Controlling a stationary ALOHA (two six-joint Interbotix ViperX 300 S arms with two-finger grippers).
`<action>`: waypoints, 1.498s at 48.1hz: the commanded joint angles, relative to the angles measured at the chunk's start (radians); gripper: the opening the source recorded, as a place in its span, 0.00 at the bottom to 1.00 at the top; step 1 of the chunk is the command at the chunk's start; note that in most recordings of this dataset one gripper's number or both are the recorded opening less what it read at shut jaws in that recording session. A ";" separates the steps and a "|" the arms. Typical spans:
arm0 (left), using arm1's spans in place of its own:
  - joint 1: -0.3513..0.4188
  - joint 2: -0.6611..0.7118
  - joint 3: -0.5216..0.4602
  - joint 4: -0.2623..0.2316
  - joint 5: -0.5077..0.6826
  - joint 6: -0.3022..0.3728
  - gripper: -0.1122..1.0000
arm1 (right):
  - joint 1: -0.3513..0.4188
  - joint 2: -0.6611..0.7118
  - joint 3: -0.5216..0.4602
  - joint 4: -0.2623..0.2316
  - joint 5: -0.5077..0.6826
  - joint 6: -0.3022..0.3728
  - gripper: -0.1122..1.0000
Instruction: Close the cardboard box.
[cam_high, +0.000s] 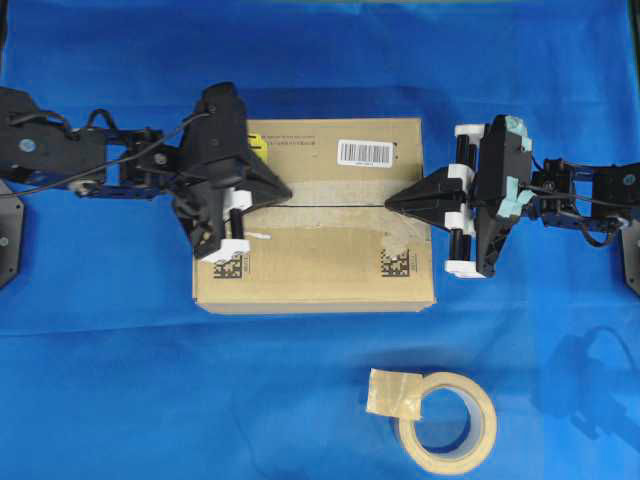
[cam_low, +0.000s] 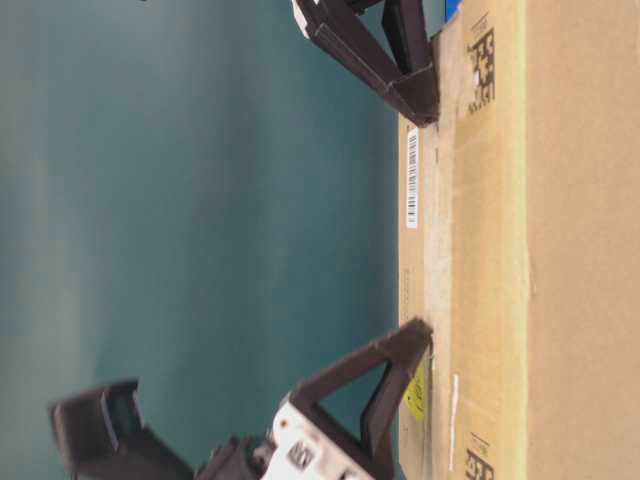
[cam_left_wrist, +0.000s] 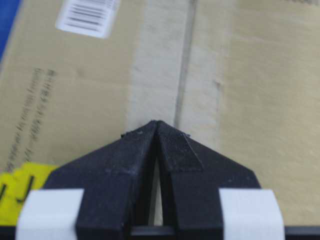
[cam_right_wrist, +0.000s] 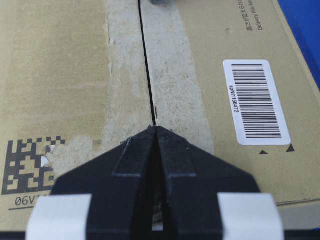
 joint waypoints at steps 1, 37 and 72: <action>-0.008 -0.052 0.032 -0.002 -0.072 0.000 0.10 | -0.003 -0.006 -0.006 0.003 -0.003 0.000 0.10; -0.041 -0.204 0.365 -0.002 -0.508 0.017 0.10 | -0.011 -0.005 -0.006 0.005 -0.006 0.002 0.10; -0.035 -0.043 0.425 -0.005 -0.706 0.025 0.10 | -0.012 -0.006 -0.008 0.003 -0.008 0.011 0.10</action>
